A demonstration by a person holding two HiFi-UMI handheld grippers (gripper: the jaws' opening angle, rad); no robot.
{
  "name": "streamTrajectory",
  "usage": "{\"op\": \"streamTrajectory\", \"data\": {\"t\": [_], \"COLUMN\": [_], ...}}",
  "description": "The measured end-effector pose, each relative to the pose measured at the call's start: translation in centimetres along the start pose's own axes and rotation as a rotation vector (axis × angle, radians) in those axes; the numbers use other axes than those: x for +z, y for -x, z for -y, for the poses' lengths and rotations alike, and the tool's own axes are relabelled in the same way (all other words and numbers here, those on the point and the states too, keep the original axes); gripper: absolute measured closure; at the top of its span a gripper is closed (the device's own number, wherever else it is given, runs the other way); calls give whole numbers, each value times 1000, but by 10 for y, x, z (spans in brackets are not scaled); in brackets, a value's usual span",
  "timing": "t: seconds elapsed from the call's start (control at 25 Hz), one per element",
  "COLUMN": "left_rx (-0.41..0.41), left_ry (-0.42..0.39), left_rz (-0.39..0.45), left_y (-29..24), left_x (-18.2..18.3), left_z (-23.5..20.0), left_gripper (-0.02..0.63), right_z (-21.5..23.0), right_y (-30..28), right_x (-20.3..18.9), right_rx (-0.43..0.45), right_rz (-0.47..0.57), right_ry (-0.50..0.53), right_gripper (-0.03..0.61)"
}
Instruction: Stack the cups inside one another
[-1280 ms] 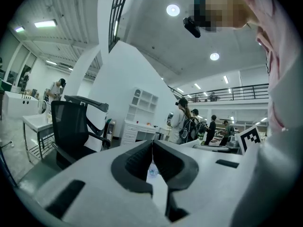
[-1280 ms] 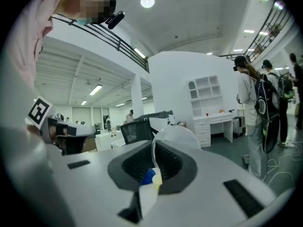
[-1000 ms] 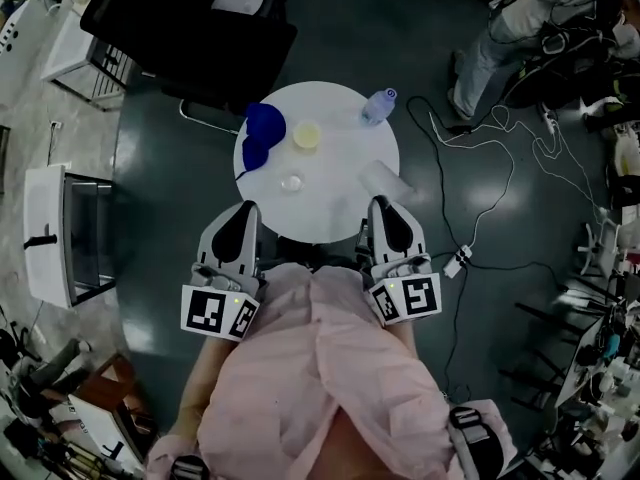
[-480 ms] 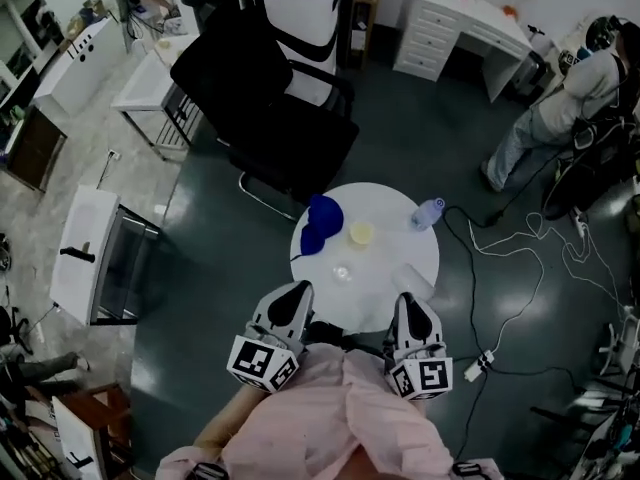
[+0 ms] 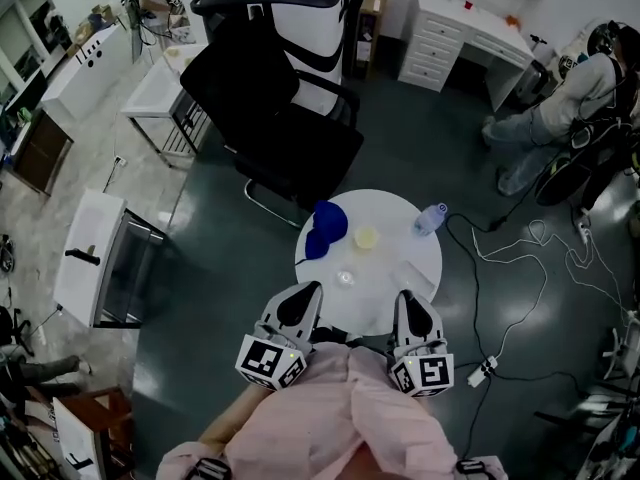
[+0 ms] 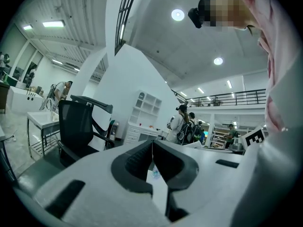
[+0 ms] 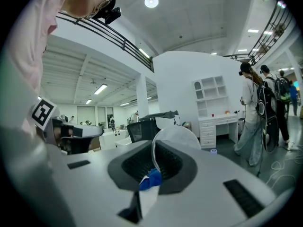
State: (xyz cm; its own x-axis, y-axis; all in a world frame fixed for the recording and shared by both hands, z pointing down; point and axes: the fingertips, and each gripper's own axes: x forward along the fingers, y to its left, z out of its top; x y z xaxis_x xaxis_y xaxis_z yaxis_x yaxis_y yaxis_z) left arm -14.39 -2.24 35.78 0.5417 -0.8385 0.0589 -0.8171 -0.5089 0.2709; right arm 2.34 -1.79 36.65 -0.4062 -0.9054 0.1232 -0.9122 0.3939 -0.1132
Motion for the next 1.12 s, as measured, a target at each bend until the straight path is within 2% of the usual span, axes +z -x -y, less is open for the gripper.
{"op": "streamTrajectory", "data": {"t": [0.28,0.52,0.72,1.12], "left_rx": [-16,14,17,15], "left_ry": [-7,-28,-6,12], "left_rz": [1,51,22,4], "left_y": [-3,-4,0,8], "left_x": [6,30,15,8], "left_z": [7,-3,-3,1], "left_gripper": [594,594,594,594], "right_z": [8,15,15,9], "right_y": [14,11,14,16], "right_x": [5,17,8,3], "right_rx": [-34,-47,-52,-47], "right_rz": [1,48,24,-4], "right_ry": [7,20,23,26], "right_gripper": [541,541,541,541]}}
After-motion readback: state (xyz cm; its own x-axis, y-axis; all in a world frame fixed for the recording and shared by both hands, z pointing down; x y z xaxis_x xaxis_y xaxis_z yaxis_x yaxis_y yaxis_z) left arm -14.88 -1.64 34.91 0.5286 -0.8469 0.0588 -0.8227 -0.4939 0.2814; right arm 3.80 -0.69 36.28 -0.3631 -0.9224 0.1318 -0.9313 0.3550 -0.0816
